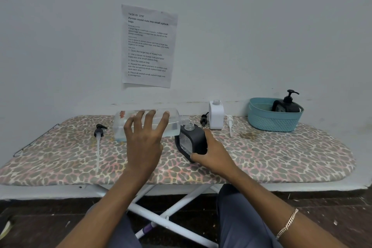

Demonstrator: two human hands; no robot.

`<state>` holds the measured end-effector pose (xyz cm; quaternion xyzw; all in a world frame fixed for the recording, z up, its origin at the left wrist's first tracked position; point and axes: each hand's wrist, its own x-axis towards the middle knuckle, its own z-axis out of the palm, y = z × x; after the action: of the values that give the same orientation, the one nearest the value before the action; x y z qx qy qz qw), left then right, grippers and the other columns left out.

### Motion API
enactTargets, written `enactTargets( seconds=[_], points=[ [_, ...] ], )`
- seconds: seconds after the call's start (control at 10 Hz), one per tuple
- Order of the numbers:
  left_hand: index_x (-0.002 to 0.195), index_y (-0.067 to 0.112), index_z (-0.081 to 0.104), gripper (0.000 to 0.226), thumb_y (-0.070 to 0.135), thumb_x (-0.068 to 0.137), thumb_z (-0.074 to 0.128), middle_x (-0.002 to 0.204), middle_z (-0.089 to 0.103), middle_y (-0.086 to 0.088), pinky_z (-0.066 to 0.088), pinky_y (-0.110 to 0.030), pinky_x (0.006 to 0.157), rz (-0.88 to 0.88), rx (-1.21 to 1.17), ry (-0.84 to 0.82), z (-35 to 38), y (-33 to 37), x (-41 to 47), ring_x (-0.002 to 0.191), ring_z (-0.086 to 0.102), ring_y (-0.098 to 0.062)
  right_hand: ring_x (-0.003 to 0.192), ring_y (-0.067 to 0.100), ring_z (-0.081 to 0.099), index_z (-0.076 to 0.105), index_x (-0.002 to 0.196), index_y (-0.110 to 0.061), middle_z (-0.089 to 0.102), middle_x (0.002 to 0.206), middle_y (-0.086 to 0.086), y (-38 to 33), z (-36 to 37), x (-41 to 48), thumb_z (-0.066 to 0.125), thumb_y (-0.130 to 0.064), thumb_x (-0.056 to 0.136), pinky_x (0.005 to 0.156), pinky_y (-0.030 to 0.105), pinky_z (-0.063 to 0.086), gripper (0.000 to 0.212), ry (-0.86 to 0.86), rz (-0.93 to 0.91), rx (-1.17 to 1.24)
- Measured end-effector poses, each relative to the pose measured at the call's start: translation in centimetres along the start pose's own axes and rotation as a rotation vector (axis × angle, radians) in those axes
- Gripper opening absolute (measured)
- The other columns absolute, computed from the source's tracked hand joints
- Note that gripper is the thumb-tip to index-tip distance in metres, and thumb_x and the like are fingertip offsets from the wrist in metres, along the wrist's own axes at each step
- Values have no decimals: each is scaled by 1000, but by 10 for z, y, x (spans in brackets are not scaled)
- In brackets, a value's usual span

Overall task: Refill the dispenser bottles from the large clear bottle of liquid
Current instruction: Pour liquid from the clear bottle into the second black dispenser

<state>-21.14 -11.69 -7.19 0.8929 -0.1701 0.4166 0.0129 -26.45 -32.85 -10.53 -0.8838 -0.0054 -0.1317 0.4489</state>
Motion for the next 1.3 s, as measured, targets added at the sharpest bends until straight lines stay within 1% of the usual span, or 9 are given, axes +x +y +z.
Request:
enactTargets(
  seconds=[0.2, 0.4, 0.5, 0.7, 0.8, 1.3],
  points=[
    [141, 22, 62, 86, -15, 63, 63, 137, 61, -15, 31, -56, 107, -1, 4, -7, 0, 0, 0, 132, 52, -41, 96, 1, 65, 42, 137, -36, 67, 115, -13, 1, 0, 0, 79, -28, 84, 76, 23, 56, 66, -1, 0, -1],
    [140, 21, 63, 85, -15, 63, 61, 136, 62, -15, 31, -55, 107, -4, 6, 2, 0, 0, 0, 131, 53, -42, 96, -2, 63, 42, 139, -36, 66, 115, -15, 0, 0, -1, 79, -27, 84, 75, 19, 54, 66, -2, -1, 0],
    [140, 21, 63, 85, -15, 63, 62, 136, 62, -15, 31, -55, 107, -3, 7, 1, 0, 0, 0, 131, 53, -42, 97, -1, 63, 43, 139, -35, 66, 116, -14, 0, 0, -1, 79, -27, 84, 75, 20, 54, 66, -1, -2, -1],
    [140, 21, 63, 84, -14, 64, 63, 137, 62, -15, 30, -55, 107, 0, 8, 0, 0, 0, 0, 132, 52, -41, 97, 4, 65, 42, 140, -35, 67, 114, -12, 0, 0, -1, 79, -27, 84, 81, 32, 58, 67, 3, -7, -8],
    [140, 21, 63, 84, -14, 64, 63, 136, 62, -15, 30, -55, 107, 1, 9, 5, 0, 0, 0, 131, 53, -42, 97, 5, 66, 43, 139, -36, 67, 115, -12, 0, 0, -1, 78, -27, 84, 83, 35, 59, 66, 3, -7, -9],
    [140, 21, 63, 82, -14, 66, 60, 137, 62, -15, 31, -56, 107, 0, 9, 13, 0, 0, 0, 132, 53, -42, 97, 4, 65, 42, 140, -35, 66, 115, -11, -1, 0, 0, 78, -27, 84, 83, 34, 58, 67, 5, -7, -25]
  ],
)
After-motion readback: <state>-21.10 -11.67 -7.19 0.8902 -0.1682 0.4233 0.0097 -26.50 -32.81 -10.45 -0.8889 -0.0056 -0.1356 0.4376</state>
